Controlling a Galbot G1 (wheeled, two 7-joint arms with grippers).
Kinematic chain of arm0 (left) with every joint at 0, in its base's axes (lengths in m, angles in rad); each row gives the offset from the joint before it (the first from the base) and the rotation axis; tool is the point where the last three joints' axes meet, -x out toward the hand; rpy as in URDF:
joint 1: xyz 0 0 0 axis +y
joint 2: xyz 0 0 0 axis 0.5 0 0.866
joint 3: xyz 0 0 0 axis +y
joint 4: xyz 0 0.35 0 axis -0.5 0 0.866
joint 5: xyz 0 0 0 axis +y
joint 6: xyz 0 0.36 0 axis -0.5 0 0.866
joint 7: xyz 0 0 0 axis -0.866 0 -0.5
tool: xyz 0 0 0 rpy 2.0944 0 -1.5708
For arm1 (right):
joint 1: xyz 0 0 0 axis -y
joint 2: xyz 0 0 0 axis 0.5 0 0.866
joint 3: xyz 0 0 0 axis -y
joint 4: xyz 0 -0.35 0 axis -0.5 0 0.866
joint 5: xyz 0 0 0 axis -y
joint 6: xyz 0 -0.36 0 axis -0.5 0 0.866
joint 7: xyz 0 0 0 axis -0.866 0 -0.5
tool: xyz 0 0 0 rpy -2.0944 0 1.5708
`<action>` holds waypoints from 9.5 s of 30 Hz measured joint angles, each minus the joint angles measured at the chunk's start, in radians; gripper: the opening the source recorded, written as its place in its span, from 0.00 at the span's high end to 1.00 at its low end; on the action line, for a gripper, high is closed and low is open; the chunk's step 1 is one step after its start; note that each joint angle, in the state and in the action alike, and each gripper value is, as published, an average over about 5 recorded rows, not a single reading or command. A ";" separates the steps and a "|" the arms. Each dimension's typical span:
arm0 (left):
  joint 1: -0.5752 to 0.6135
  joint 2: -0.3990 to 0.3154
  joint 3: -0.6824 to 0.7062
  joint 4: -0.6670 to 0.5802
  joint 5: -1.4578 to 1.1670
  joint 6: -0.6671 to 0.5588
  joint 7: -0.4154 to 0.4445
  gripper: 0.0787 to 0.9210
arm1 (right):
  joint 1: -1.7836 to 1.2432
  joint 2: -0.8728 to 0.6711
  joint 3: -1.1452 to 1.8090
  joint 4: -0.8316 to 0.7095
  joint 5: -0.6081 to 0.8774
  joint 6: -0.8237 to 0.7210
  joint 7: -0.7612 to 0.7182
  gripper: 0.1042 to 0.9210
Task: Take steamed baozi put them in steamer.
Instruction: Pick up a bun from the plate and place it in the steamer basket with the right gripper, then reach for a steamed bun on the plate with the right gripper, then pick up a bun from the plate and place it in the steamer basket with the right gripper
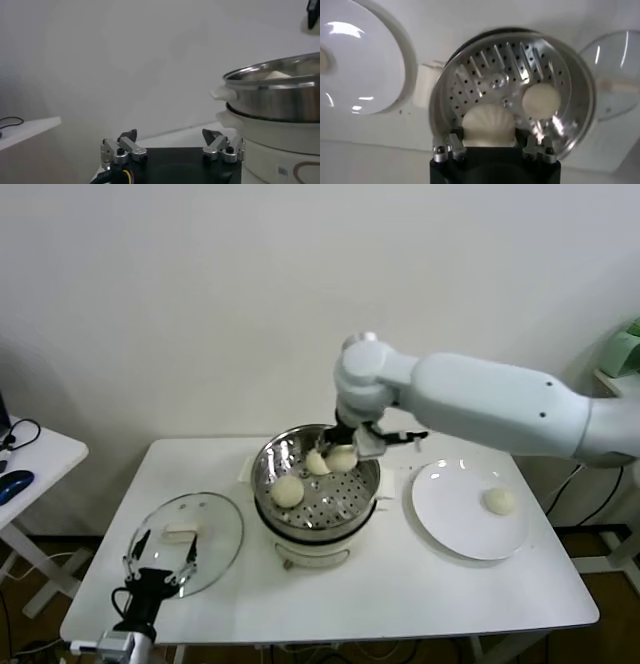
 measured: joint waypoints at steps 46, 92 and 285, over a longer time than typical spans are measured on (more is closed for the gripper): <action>-0.005 -0.002 0.019 0.025 0.001 0.006 0.000 0.12 | -0.156 0.112 -0.071 -0.015 -0.178 0.203 0.052 0.21; -0.025 -0.003 0.036 -0.030 -0.009 0.015 0.006 0.12 | 0.093 -0.294 -0.106 -0.260 0.561 -0.390 -0.001 0.12; -0.012 -0.014 0.052 -0.113 -0.005 0.001 0.016 0.12 | 0.076 0.257 -0.634 -0.688 1.416 -0.785 0.079 0.12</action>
